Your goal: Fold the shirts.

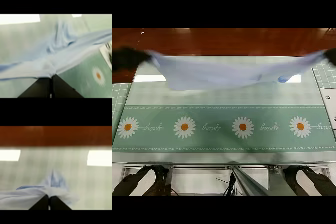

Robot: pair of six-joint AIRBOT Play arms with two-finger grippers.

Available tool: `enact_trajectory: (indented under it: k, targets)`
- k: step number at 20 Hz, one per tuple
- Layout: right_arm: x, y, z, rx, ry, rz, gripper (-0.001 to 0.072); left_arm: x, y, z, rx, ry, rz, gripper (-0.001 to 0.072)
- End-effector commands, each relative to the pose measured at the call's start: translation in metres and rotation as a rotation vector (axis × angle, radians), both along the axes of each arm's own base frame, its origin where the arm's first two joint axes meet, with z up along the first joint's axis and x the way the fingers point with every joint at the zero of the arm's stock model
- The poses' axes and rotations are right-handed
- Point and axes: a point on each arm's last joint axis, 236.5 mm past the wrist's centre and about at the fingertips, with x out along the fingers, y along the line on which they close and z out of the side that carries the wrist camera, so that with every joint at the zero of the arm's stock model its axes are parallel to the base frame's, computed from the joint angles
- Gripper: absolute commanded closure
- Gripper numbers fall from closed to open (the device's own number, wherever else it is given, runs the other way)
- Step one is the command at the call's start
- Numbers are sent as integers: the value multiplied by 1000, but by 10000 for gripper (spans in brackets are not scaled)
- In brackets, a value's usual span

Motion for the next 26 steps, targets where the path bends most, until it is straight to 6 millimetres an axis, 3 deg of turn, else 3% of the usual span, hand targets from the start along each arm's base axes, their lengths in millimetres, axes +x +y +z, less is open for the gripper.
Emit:
enact_trajectory:
  k: [1,3,5,7,10,13,15,16,18,20,23,26]
  targets:
    - [-91,8,215,-65,-598,-104,683,-86,-8,201,24,-586,139,683]
    - [-139,20,264,-41,-728,-113,683,-140,-21,248,43,-753,151,683]
    - [-172,26,286,-70,-785,-123,683,-181,-31,266,54,-826,156,684]
    - [-195,22,295,-103,-804,-168,683,-204,-29,266,67,-828,214,684]
    - [-207,17,274,-123,-675,-212,683,-215,-5,252,93,-742,368,684]
    - [-204,4,244,-167,-536,-253,684,-200,13,210,153,-552,436,683]
    - [-188,-10,213,-175,-396,-284,684,-179,15,164,152,-316,401,683]
    - [-176,-15,188,-177,-284,-282,684,-168,14,137,162,-185,368,683]
    - [-151,-28,120,-175,16,-265,684,-146,18,80,202,66,295,683]
    - [-125,-39,60,-164,284,-238,684,-119,26,35,195,240,263,683]
    - [-62,-39,-8,-169,514,-150,684,-66,42,-27,150,400,256,683]
    - [13,-19,-92,-210,699,-38,684,-7,55,-90,107,508,239,683]
